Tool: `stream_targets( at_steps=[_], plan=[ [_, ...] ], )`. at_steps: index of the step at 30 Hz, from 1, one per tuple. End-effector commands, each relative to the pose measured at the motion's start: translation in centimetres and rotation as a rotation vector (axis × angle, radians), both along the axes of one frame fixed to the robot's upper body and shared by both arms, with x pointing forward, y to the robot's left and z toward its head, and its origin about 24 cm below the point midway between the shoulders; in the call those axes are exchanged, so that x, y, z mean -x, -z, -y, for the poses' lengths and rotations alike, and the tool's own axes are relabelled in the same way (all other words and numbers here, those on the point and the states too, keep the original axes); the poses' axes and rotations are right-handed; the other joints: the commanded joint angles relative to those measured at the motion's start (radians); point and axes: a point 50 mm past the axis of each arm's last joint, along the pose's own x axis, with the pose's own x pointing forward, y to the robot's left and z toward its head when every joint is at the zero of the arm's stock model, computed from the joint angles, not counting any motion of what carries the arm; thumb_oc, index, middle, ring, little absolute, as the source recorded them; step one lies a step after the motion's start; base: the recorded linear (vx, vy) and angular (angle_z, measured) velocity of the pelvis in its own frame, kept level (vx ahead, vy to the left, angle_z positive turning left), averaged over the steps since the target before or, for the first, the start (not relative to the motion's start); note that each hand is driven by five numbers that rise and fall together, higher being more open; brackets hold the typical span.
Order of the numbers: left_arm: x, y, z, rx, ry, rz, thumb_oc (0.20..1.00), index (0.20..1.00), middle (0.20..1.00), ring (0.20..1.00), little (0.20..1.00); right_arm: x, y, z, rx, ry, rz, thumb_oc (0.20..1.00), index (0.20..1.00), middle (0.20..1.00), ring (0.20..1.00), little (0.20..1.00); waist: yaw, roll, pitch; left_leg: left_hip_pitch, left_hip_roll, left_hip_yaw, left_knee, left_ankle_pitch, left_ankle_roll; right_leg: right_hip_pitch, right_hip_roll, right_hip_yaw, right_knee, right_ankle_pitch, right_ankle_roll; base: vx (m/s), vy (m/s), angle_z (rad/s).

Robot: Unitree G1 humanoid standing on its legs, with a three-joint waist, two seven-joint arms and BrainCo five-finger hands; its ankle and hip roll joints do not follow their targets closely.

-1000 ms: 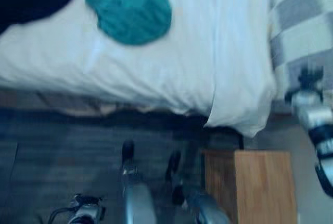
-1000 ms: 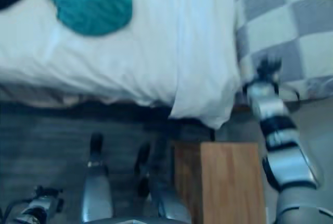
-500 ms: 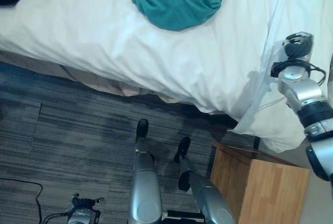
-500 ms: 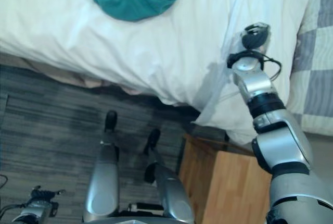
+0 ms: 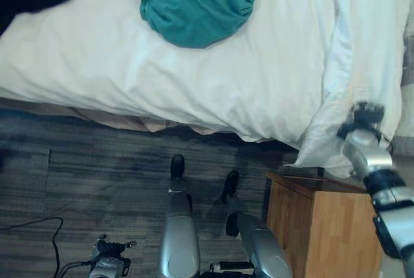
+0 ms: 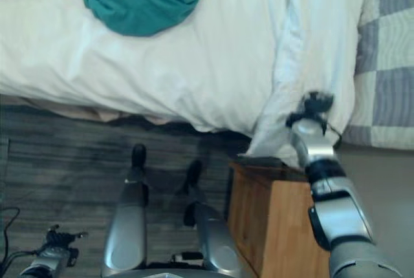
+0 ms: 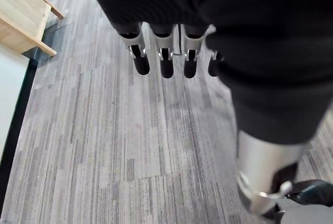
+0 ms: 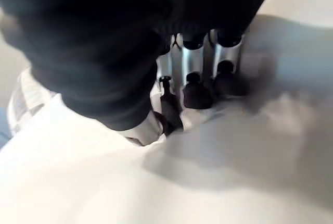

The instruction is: Tidy up the quilt and then pick up the clothes from the bed and put them into the laundry hamper.

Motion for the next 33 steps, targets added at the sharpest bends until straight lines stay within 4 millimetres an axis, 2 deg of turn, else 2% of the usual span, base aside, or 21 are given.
stream_targets(
  at_steps=[1, 2, 3, 4, 8, 10, 11, 12, 13, 14, 15, 19, 20, 21, 22, 24, 26, 27, 30, 31, 33],
  plan=[
    [3.4, 1.7, 1.5, 0.030, -0.092, -0.092, 1.000, 1.000, 1.000, 1.000, 1.000, 6.1, 7.3, 1.4, 0.005, 0.002, -0.244, 0.200, 0.200, 0.200, 0.200, 0.200, -0.079, 0.058, 0.036, 0.038, 0.050, -0.029, 0.033, -0.037, -0.016, 0.000, -0.041, 0.020, 0.103, -0.070, 0.095, -0.02, 0.133, -0.18],
    [3.4, 1.7, 1.5, 0.030, -0.092, -0.094, 1.000, 1.000, 1.000, 1.000, 1.000, 6.4, 7.6, 1.2, 0.011, -0.002, -0.245, 0.200, 0.200, 0.200, 0.200, 0.200, -0.081, 0.058, 0.035, 0.041, 0.050, -0.027, 0.032, -0.038, -0.016, 0.002, -0.041, 0.021, 0.102, -0.069, 0.095, -0.01, 0.127, -0.28],
    [3.4, 1.9, 1.9, 0.027, -0.083, -0.100, 1.000, 1.000, 1.000, 1.000, 1.000, 8.9, 10.8, -0.4, -0.034, -0.051, -0.313, 0.200, 0.200, 0.200, 0.200, 0.200, -0.100, 0.059, 0.021, 0.075, 0.048, -0.009, 0.026, -0.041, -0.012, 0.026, -0.044, 0.032, 0.094, -0.067, 0.096, 0.01, 0.145, -0.32],
    [3.4, 2.0, 2.2, 0.028, -0.081, -0.109, 1.000, 1.000, 1.000, 1.000, 1.000, 10.7, 12.7, -1.6, -0.055, -0.088, -0.369, 0.200, 0.200, 0.200, 0.200, 0.200, -0.114, 0.062, 0.006, 0.106, 0.047, 0.005, 0.018, -0.042, -0.010, 0.049, -0.047, 0.041, 0.087, -0.066, 0.099, 0.01, 0.174, -0.28],
    [3.7, 2.4, 3.0, 0.032, -0.051, -0.141, 1.000, 1.000, 1.000, 1.000, 1.000, 14.8, 17.1, -3.4, -0.145, -0.204, -0.582, 0.200, 0.200, 0.200, 0.200, 0.200, -0.131, 0.083, -0.044, 0.197, 0.034, 0.034, -0.027, -0.041, -0.003, 0.121, -0.061, 0.050, 0.056, -0.063, 0.108, 0.04, 0.165, -0.28],
    [3.8, 2.7, 3.6, 0.039, -0.038, -0.147, 1.000, 1.000, 1.000, 1.000, 1.000, 16.3, 18.7, -4.3, -0.192, -0.258, -0.689, 0.200, 0.200, 0.200, 0.200, 0.200, -0.132, 0.096, -0.063, 0.239, 0.029, 0.045, -0.054, -0.036, -0.001, 0.152, -0.067, 0.048, 0.042, -0.062, 0.111, 0.04, 0.156, -0.18],
    [3.8, 2.7, 3.6, 0.039, -0.038, -0.147, 1.000, 1.000, 1.000, 1.000, 1.000, 16.3, 18.7, -4.3, -0.192, -0.258, -0.689, 0.200, 0.200, 0.200, 0.200, 0.200, -0.131, 0.096, -0.063, 0.239, 0.029, 0.045, -0.054, -0.036, -0.001, 0.152, -0.067, 0.048, 0.042, -0.062, 0.111, 0.07, 0.253, -0.07],
    [3.8, 3.1, 4.6, 0.060, -0.030, -0.153, 1.000, 1.000, 1.000, 1.000, 1.000, 19.3, 20.8, -5.5, -0.256, -0.267, -0.825, 0.511, 0.511, 0.511, 0.511, 0.511, -0.132, 0.118, -0.097, 0.279, 0.019, 0.056, -0.078, -0.029, 0.003, 0.180, -0.078, 0.041, 0.034, -0.060, 0.113, 0.05, 0.249, -0.02],
    [3.8, 3.2, 5.0, 0.068, -0.030, -0.148, 1.000, 1.000, 1.000, 1.000, 1.000, 20.0, 21.3, -5.8, -0.288, -0.264, -0.862, 0.655, 0.655, 0.655, 0.655, 0.655, -0.131, 0.125, -0.102, 0.292, 0.017, 0.058, -0.080, -0.030, 0.004, 0.191, -0.082, 0.039, 0.034, -0.061, 0.113, 0.08, 0.485, 0.07],
    [3.7, 3.7, 6.5, 0.102, -0.025, -0.138, 1.000, 1.000, 1.000, 1.000, 1.000, 23.4, 22.9, -6.5, -0.370, -0.232, -1.024, 1.000, 1.000, 1.000, 1.000, 1.000, -0.133, 0.155, -0.132, 0.320, 0.015, 0.061, -0.080, -0.024, 0.005, 0.212, -0.095, 0.025, 0.047, -0.067, 0.105, 0.07, 0.477, 0.16],
    [3.6, 4.0, 7.6, 0.125, -0.017, -0.129, 1.000, 1.000, 1.000, 1.000, 1.000, 25.4, 23.4, -6.7, -0.334, -0.225, -1.149, 1.000, 1.000, 1.000, 1.000, 1.000, -0.135, 0.178, -0.147, 0.345, 0.016, 0.061, -0.073, -0.025, 0.004, 0.236, -0.104, 0.007, 0.064, -0.083, 0.098, 0.07, 0.433, 0.18],
    [3.6, 4.2, 8.4, 0.152, -0.027, -0.121, 1.000, 1.000, 1.000, 1.000, 1.000, 27.9, 23.8, -6.8, -0.291, -0.227, -1.294, 1.000, 1.000, 1.000, 1.000, 1.000, -0.142, 0.196, -0.168, 0.362, 0.018, 0.061, -0.061, -0.027, 0.002, 0.255, -0.112, -0.013, 0.087, -0.101, 0.089, 0.08, 0.194, 0.07],
    [4.2, 4.4, 8.9, 0.165, -0.057, -0.126, 1.000, 1.000, 1.000, 1.000, 1.000, 29.9, 24.0, -6.8, -0.297, -0.216, -1.386, 1.000, 1.000, 1.000, 1.000, 1.000, -0.149, 0.206, -0.183, 0.379, 0.019, 0.056, -0.046, -0.038, 0.004, 0.275, -0.115, -0.023, 0.104, -0.118, 0.082, 0.15, 0.139, 0.14],
    [4.5, 4.5, 8.9, 0.169, -0.078, -0.127, 1.000, 1.000, 1.000, 1.000, 1.000, 30.5, 24.0, -6.7, -0.297, -0.218, -1.416, 1.000, 1.000, 1.000, 1.000, 1.000, -0.151, 0.209, -0.188, 0.387, 0.021, 0.055, -0.043, -0.041, 0.005, 0.281, -0.115, -0.025, 0.110, -0.124, 0.080, 0.32, 0.189, 0.18],
    [5.8, 4.7, 8.9, 0.178, -0.142, -0.150, 1.000, 1.000, 1.000, 1.000, 1.000, 32.3, 23.9, -6.3, -0.276, -0.232, -1.502, 1.000, 1.000, 1.000, 1.000, 1.000, -0.160, 0.217, -0.199, 0.420, 0.024, 0.047, -0.037, -0.054, 0.006, 0.308, -0.113, -0.024, 0.124, -0.144, 0.075, 0.21, 0.095, 0.12],
    [6.3, 4.8, 8.9, 0.180, -0.164, -0.161, 1.000, 1.000, 1.000, 1.000, 1.000, 32.7, 23.9, -6.0, -0.264, -0.237, -1.523, 1.000, 1.000, 1.000, 1.000, 1.000, -0.163, 0.218, -0.203, 0.431, 0.023, 0.043, -0.035, -0.060, 0.007, 0.315, -0.112, -0.022, 0.127, -0.149, 0.074, 0.20, 0.071, 0.09],
    [8.3, 5.0, 8.7, 0.179, -0.250, -0.189, 1.000, 1.000, 1.000, 1.000, 1.000, 33.6, 23.7, -5.2, -0.248, -0.234, -1.546, 1.000, 1.000, 1.000, 1.000, 1.000, -0.169, 0.222, -0.212, 0.459, 0.020, 0.040, -0.018, -0.082, 0.008, 0.339, -0.113, -0.025, 0.135, -0.164, 0.069, 0.26, 0.083, 0.11],
    [9.2, 5.1, 8.7, 0.188, -0.273, -0.201, 1.000, 1.000, 1.000, 1.000, 1.000, 33.6, 23.6, -4.7, -0.256, -0.224, -1.535, 1.000, 1.000, 1.000, 1.000, 1.000, -0.167, 0.221, -0.216, 0.455, 0.022, 0.041, 0.016, -0.093, 0.004, 0.354, -0.116, -0.029, 0.132, -0.164, 0.066, 0.17, 0.071, 0.16],
    [10.2, 5.3, 9.1, 0.198, -0.312, -0.212, 1.000, 1.000, 1.000, 1.000, 1.000, 33.1, 23.5, -4.0, -0.258, -0.213, -1.509, 1.000, 1.000, 1.000, 1.000, 1.000, -0.157, 0.219, -0.214, 0.428, 0.024, 0.010, 0.082, -0.106, -0.002, 0.368, -0.120, -0.027, 0.124, -0.159, 0.062, 0.07, 0.129, 0.09],
    [10.8, 5.3, 8.9, 0.198, -0.354, -0.218, 1.000, 1.000, 1.000, 1.000, 1.000, 32.4, 23.4, -3.6, -0.259, -0.189, -1.469, 1.000, 1.000, 1.000, 1.000, 1.000, -0.154, 0.222, -0.214, 0.436, 0.053, 0.006, 0.071, -0.085, -0.010, 0.369, -0.124, -0.032, 0.126, -0.160, 0.064, 0.02, 0.233, -0.06],
    [11.2, 5.2, 8.8, 0.187, -0.379, -0.218, 1.000, 1.000, 1.000, 1.000, 1.000, 32.0, 23.3, -3.4, -0.277, -0.173, -1.440, 1.000, 1.000, 1.000, 1.000, 1.000, -0.156, 0.226, -0.216, 0.449, 0.081, 0.009, 0.044, -0.060, -0.018, 0.366, -0.128, -0.036, 0.127, -0.161, 0.068, 0.00, 0.273, 0.02]
  ],
)
